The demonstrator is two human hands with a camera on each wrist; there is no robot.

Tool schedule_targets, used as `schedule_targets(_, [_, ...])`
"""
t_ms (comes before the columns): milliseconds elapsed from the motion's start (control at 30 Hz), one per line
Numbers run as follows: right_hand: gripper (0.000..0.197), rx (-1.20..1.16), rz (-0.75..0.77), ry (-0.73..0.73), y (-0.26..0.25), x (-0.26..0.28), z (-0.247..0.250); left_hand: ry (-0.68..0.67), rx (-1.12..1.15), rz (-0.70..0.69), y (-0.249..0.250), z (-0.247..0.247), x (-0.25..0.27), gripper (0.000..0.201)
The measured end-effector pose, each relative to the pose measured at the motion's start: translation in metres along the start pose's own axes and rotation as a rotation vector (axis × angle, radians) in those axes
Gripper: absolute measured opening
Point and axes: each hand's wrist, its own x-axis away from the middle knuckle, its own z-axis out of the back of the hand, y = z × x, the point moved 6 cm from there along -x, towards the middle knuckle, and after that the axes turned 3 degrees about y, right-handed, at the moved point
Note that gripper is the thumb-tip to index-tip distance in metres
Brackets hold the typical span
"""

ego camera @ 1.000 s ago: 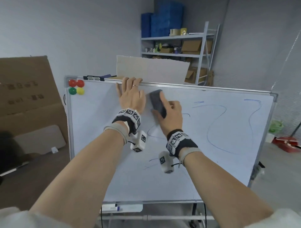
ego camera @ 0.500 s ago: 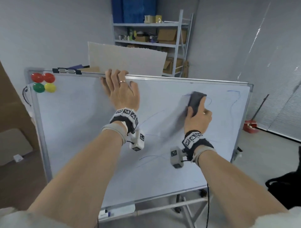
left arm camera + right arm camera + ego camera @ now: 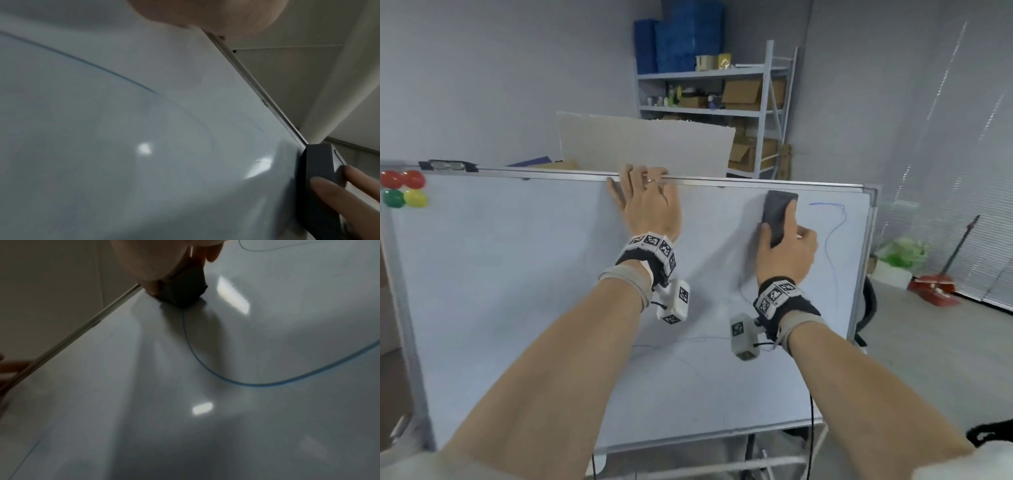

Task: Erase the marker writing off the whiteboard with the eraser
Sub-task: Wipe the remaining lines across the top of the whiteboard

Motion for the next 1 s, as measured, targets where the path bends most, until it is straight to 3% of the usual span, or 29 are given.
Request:
schedule_targets(67, [0.064, -0.067, 0.049, -0.031, -0.008, 0.003, -0.01, 0.045, -0.005, 0.017, -0.001, -0.001, 0.0, 0.037])
schedule_targets(200, [0.063, -0.166, 0.486, -0.333, -0.079, 0.046, -0.04, 0.041, -0.002, 0.042, -0.007, 0.002, -0.006, 0.036])
schedule_targets(267, [0.061, -0.118, 0.598, -0.369, -0.095, 0.056, -0.045, 0.045, 0.002, 0.04, -0.01, 0.004, -0.009, 0.035])
schedule_targets(333, [0.061, -0.069, 0.579, -0.318, -0.083, 0.046, -0.042, 0.061, -0.012, 0.048, -0.009, 0.002, -0.01, 0.035])
schedule_targets(467, [0.064, -0.035, 0.13, -0.086, 0.01, -0.005, -0.009, 0.084, -0.058, 0.087, 0.002, -0.008, -0.007, 0.037])
schedule_targets(567, [0.062, 0.003, -0.036, 0.0, 0.037, -0.017, 0.005, 0.128, -0.07, 0.072, 0.007, -0.01, -0.005, 0.034])
schedule_targets(667, [0.062, -0.085, -0.019, -0.17, 0.018, 0.013, -0.012, 0.139, -0.072, 0.07, 0.001, -0.008, -0.006, 0.035])
schedule_targets(833, [0.059, -0.149, 0.291, -0.403, -0.027, 0.081, -0.037, 0.098, -0.079, 0.051, -0.019, -0.002, -0.016, 0.039])
schedule_targets(933, [0.06, -0.074, 0.364, -0.407, -0.03, 0.082, -0.034, 0.111, -0.1, 0.026, -0.02, -0.002, -0.014, 0.035])
schedule_targets(1000, [0.063, -0.027, 0.216, -0.339, -0.007, 0.065, -0.024, 0.113, -0.085, 0.009, -0.012, -0.006, -0.011, 0.034])
